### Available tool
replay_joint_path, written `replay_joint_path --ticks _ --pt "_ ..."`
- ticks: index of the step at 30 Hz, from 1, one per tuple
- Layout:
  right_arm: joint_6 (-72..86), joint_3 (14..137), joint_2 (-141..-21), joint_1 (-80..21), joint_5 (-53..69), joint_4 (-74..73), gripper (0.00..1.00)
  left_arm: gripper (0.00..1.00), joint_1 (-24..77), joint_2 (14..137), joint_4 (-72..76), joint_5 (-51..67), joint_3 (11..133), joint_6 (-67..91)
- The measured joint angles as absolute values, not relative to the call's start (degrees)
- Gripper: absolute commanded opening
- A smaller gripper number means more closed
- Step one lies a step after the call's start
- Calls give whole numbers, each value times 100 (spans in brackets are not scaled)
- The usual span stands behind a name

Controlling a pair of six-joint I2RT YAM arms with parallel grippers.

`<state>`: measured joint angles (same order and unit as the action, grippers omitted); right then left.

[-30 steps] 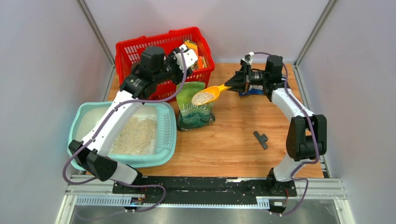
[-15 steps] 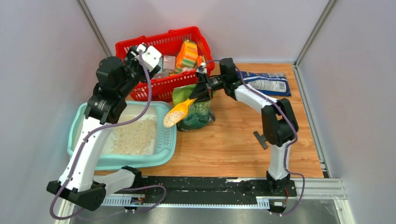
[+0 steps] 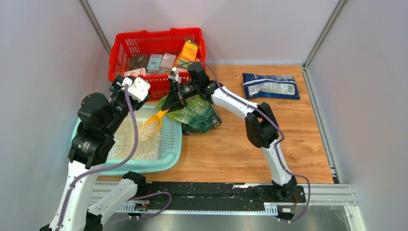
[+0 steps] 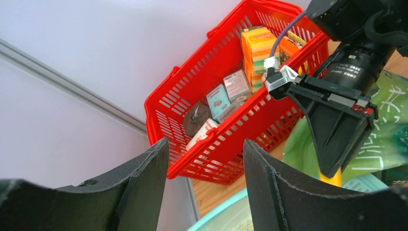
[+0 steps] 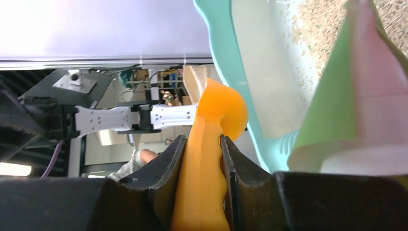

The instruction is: Fill the litter box with clean litter

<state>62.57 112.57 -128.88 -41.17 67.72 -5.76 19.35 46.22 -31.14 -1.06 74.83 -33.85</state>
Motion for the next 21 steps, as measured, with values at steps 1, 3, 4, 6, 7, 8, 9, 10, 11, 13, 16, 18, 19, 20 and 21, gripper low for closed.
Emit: replay_joint_path --ticks 1,3,4,6,7,8,9,10,11,13,16,18,19,20,21 --pt "6145 11340 -12929 -4160 6678 -670 0 66 1935 4558 -3135 -117 7454 -3385" --pt "5927 11386 -12969 -4239 6455 -834 0 66 1935 4462 -3192 -115 7402 -3391" --pt "5839 11386 -12969 -4252 6372 -913 0 66 1935 4421 -3203 -110 7369 -3393" --pt "5684 11380 -12969 -4257 6180 -1002 0 66 1935 4383 -3205 -86 7303 -3389" --pt "5610 11371 -12969 -4257 6082 -1020 0 66 1935 4383 -3199 -71 7271 -3382" --pt "5559 11367 -12969 -4254 6010 -1028 0 66 1935 4390 -3199 -43 7244 -3378" --pt "5476 11360 -12969 -4250 5929 -1052 0 66 1935 4394 -3201 -25 7212 -3376" --pt "5391 11343 -12969 -4246 5870 -1072 0 66 1935 4399 -3201 1 7183 -3371" --pt "5321 11330 -12967 -4246 5795 -1083 0 66 1935 4401 -3201 25 7155 -3369" --pt "5190 11330 -12967 -4261 5631 -1135 0 66 1935 4403 -3197 78 7118 -3352" --pt "4974 11330 -12964 -4296 5439 -1210 0 66 1935 4403 -3183 128 7067 -3330" --pt "4770 11349 -12956 -4318 5301 -1334 0 66 1935 4401 -3146 154 7041 -3323" --pt "4654 11378 -12954 -4329 5238 -1413 0 66 1935 4403 -3107 167 7035 -3312" --pt "4515 11424 -12954 -4340 5172 -1518 0 66 1935 4403 -3074 174 7026 -3308" --pt "4359 11498 -12954 -4357 5096 -1664 0 66 1935 4403 -3061 187 7022 -3308"
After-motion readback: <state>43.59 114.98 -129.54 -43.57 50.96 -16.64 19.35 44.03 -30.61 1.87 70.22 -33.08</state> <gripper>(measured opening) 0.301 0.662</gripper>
